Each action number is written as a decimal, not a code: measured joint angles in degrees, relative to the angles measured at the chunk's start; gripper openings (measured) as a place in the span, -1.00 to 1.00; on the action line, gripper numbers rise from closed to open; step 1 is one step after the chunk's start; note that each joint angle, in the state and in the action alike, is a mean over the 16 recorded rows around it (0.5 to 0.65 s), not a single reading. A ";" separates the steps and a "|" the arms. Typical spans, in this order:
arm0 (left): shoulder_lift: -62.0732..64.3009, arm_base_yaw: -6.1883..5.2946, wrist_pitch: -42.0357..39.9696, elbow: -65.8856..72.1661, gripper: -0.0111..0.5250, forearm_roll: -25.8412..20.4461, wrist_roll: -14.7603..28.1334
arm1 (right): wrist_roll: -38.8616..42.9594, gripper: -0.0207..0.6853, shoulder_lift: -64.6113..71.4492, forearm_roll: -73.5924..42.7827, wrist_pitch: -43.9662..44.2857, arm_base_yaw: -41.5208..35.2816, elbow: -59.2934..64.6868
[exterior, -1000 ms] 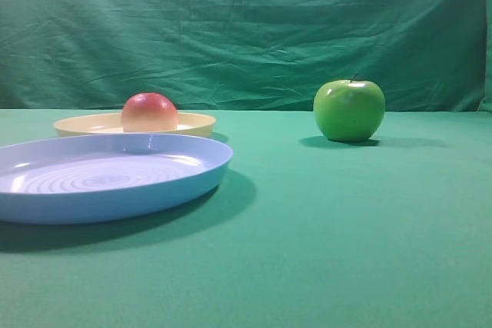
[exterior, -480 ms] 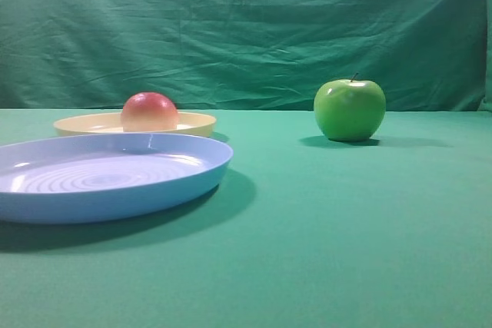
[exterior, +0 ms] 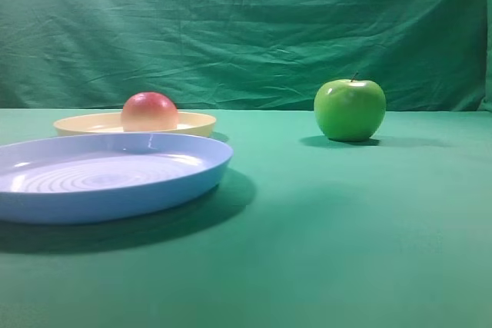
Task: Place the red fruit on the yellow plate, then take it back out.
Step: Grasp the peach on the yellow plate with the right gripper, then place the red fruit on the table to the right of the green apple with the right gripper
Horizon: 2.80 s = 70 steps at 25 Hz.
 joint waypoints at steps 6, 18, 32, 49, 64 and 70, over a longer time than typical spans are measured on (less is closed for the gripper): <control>0.00 0.00 0.00 0.00 -0.96 0.00 0.00 | -0.07 -0.89 9.54 -1.80 -2.25 4.87 -9.70; 0.00 0.00 0.00 0.00 -0.96 0.00 0.03 | -0.34 0.26 19.56 -3.34 -9.98 7.68 -15.71; 0.00 0.00 0.00 0.00 -0.96 0.00 0.11 | -0.44 0.70 25.29 -3.26 -16.31 7.68 -15.75; 0.00 0.00 0.00 0.00 -0.96 0.00 0.11 | 2.72 -0.37 17.98 -6.27 -4.74 6.67 -15.75; 0.00 0.00 0.00 0.00 -0.96 0.00 0.11 | 15.29 -0.42 -7.05 -10.56 16.66 0.99 -10.52; 0.00 0.00 0.00 0.00 -0.96 0.00 0.11 | 17.15 -0.42 -19.37 -12.11 15.20 -3.68 2.95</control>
